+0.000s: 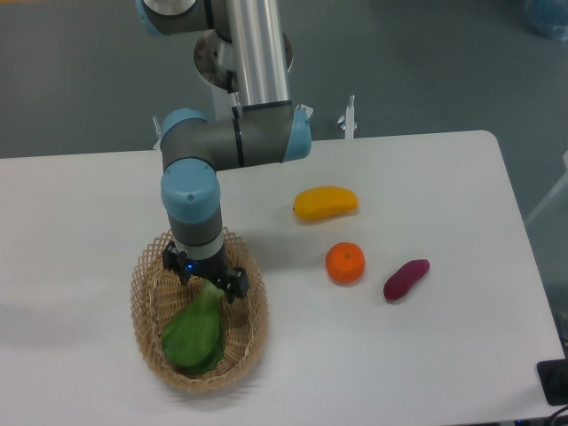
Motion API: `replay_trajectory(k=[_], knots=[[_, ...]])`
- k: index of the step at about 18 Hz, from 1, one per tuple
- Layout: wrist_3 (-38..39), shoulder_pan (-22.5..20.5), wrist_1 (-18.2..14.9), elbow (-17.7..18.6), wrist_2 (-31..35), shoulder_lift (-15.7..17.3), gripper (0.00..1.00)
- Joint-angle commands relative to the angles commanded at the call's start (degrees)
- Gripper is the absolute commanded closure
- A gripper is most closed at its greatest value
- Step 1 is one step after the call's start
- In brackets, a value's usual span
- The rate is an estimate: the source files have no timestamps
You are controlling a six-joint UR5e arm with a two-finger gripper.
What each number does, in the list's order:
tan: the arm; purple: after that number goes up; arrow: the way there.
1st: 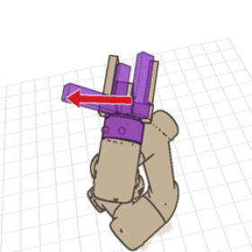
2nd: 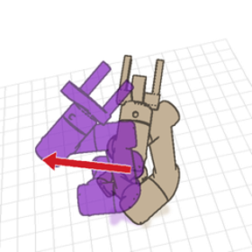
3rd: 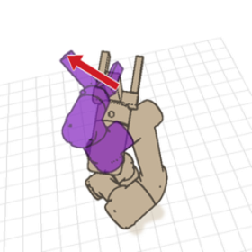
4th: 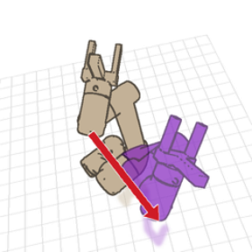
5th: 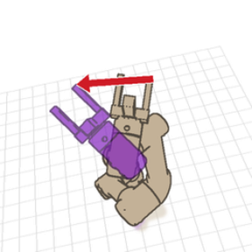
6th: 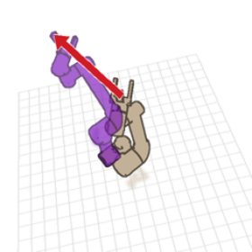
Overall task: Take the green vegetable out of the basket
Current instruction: 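Lower the gripper and close it on the bok choy stem, then lift the bok choy out of the basket toward the tangerine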
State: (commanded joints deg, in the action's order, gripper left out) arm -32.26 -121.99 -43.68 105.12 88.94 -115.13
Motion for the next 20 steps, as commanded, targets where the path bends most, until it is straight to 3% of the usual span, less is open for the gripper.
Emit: replay_trajectory(k=[4, 5, 7, 10, 20], knots=[[0.78, 0.18, 0.09, 0.0, 0.27, 0.0, 0.0], [2.01, 0.35, 0.0, 0.0, 0.27, 0.0, 0.09], [2.64, 0.44, 0.18, -0.09, 0.27, 0.09, 0.39], [2.2, 0.44, 0.09, -0.17, 0.27, 0.26, 0.6], [0.18, -1.4, -0.09, -0.7, 0.18, 3.77, 0.64]])
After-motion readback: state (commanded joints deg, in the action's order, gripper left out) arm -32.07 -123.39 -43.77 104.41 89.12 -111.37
